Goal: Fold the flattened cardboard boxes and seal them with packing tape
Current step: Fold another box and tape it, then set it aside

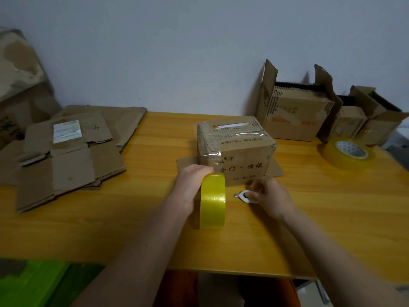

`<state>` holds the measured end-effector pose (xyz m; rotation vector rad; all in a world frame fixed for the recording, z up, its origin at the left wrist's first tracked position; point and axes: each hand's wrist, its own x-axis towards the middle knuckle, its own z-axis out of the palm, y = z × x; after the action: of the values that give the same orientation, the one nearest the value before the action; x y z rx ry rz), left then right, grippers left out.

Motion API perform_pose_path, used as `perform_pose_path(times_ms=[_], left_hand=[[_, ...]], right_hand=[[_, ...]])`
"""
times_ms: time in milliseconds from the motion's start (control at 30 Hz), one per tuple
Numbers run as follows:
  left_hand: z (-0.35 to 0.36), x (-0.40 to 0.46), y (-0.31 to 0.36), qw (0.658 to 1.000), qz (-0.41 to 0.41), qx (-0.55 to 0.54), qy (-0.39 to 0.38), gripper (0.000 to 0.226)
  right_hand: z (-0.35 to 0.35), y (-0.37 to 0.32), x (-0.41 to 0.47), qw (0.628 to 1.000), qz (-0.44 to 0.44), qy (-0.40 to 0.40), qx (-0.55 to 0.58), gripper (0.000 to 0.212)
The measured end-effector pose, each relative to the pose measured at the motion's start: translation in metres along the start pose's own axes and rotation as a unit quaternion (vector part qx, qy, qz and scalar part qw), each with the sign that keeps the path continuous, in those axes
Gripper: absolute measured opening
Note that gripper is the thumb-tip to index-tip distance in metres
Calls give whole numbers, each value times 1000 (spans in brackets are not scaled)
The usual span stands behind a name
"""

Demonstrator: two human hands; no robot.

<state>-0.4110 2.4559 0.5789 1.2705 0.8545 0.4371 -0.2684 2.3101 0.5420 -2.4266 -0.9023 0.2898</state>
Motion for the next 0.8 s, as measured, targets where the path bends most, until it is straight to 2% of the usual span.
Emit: perform_pose_path(times_ms=[67,133,167,233,333,400,500,600,667,700,767,800], left_hand=[[0,2,-1,1000,4,6,3,10],[0,5,-1,1000,5,-4,6,7],[1,6,-2,1000,6,-8,7,9],[1,7,-2,1000,8,0,6,11],[-2,7,-1,1000,12,10,-10,11],[-5,7,1,999,13,22,-26,8],[-7,6,0,998,12,38,-46,8],[-9,3,-3,998,25,24,-43,10],[-9,0,-6,998,42,18,-41,11],[-10,-1,-7,998,54,15,-38,13],[-9,-4,-7,996,87,17,-24,17],[-9,-5,-7,994,104,21,-17,17]], right_hand=[[-11,-19,2,981,-114,131,-91,18],[-28,-52,5,942,-249,218,-58,18],[-34,-67,12,927,-304,215,-43,21],[-39,-87,32,921,-358,130,-76,39],[-33,-94,58,928,-314,-4,-202,55],[-28,-90,64,921,-309,-5,-238,56],[-27,-86,66,915,-312,29,-254,57],[-27,-87,67,918,-304,23,-254,60],[-27,-87,55,936,-317,60,-141,58],[-25,-86,44,939,-321,108,-54,51],[-14,-83,22,936,-280,196,84,26],[-8,-82,12,945,-233,180,145,16]])
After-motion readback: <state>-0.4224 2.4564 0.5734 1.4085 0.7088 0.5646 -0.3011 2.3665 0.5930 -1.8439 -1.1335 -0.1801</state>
